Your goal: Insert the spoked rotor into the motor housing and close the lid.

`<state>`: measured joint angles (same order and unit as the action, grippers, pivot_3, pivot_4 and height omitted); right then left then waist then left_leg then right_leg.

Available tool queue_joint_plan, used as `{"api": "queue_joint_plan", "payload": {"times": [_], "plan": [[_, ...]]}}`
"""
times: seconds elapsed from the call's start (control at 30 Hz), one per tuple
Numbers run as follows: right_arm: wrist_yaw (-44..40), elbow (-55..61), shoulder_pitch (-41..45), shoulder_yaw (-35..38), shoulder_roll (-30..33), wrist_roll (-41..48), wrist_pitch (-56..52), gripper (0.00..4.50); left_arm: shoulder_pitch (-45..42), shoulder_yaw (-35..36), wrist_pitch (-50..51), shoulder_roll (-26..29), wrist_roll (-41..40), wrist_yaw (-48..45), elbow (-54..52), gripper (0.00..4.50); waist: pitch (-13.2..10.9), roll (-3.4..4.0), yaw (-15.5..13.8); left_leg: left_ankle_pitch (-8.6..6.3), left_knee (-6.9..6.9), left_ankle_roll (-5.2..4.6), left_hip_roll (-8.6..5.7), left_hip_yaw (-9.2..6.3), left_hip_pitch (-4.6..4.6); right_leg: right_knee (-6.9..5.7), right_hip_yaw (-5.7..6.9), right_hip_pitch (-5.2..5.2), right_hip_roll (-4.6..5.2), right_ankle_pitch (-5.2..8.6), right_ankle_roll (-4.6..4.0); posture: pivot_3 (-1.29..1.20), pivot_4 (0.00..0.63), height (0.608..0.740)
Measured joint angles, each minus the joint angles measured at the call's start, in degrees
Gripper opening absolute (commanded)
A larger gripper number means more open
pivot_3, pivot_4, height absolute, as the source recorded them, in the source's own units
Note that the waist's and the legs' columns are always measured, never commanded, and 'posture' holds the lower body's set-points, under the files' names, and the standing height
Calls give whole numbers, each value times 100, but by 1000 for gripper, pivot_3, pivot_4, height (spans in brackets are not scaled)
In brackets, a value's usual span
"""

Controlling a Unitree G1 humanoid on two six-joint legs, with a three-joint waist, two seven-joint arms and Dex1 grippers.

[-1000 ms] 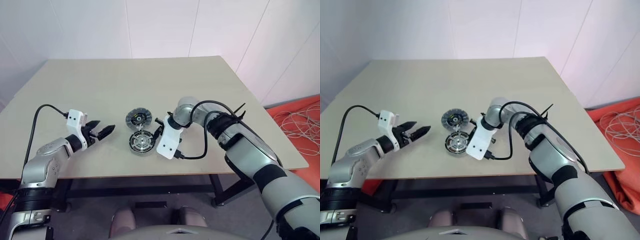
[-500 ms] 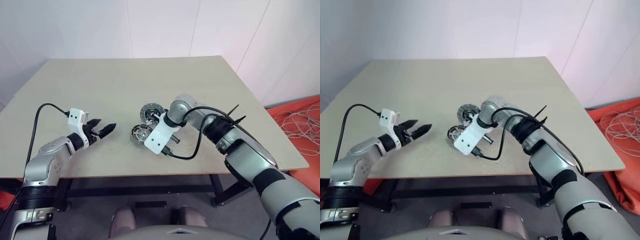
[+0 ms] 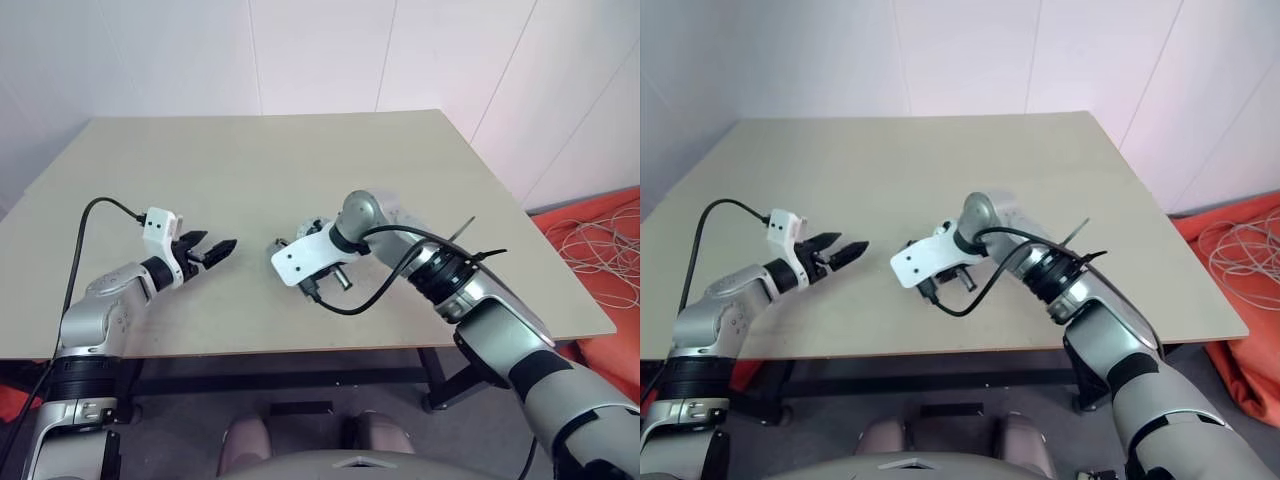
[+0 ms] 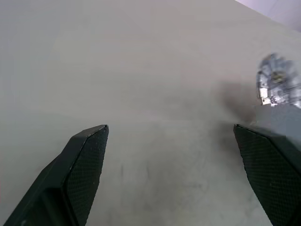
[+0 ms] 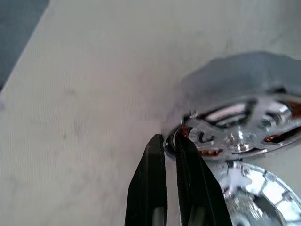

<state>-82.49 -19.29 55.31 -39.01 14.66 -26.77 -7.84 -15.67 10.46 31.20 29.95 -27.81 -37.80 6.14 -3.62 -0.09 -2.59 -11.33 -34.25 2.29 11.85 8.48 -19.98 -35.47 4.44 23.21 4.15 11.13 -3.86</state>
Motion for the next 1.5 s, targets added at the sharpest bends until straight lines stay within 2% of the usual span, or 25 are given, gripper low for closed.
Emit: {"api": "queue_joint_plan", "payload": {"times": [0.4,0.43,0.47,0.8,0.83,1.1,1.5], "plan": [[559,-444,69,-21,-324,-1,-115,3,37,8,0,-3,17,-3,-4,4500,-3,-2,-39,1,0,2,-1,-1,1,1,0,-1,2,0,1,0,0,740],[598,-461,74,-21,-324,-3,-94,710,37,8,0,-3,18,-2,-4,4500,-2,-2,-39,1,0,2,-1,-1,1,0,0,-1,2,0,1,0,0,740],[640,-461,83,-20,-321,-3,-68,924,38,8,0,-3,20,-2,-4,4500,-3,-2,-39,1,0,2,-2,-1,1,0,0,-1,2,0,0,0,0,740],[508,42,134,1,-172,192,-32,4297,38,47,-22,10,21,-50,8,4500,-3,-2,-35,1,1,2,-1,-1,3,0,0,-2,2,1,1,0,0,740],[510,95,134,1,-172,222,-31,4403,42,70,-45,48,21,-65,16,4500,-2,-2,-34,1,1,2,-1,-1,3,0,0,-2,2,1,1,0,0,740],[694,9,172,-32,-118,263,438,4403,315,341,-135,346,20,-137,52,4500,-2,-2,-24,1,1,2,-2,-1,4,0,-1,-2,2,2,4,0,0,740],[1218,-1428,460,-435,-232,-182,1656,4403,566,464,-128,350,4,-147,-84,4500,-3,-2,-7,1,1,3,-1,-1,3,0,-1,-2,2,1,1,0,0,740]]}}
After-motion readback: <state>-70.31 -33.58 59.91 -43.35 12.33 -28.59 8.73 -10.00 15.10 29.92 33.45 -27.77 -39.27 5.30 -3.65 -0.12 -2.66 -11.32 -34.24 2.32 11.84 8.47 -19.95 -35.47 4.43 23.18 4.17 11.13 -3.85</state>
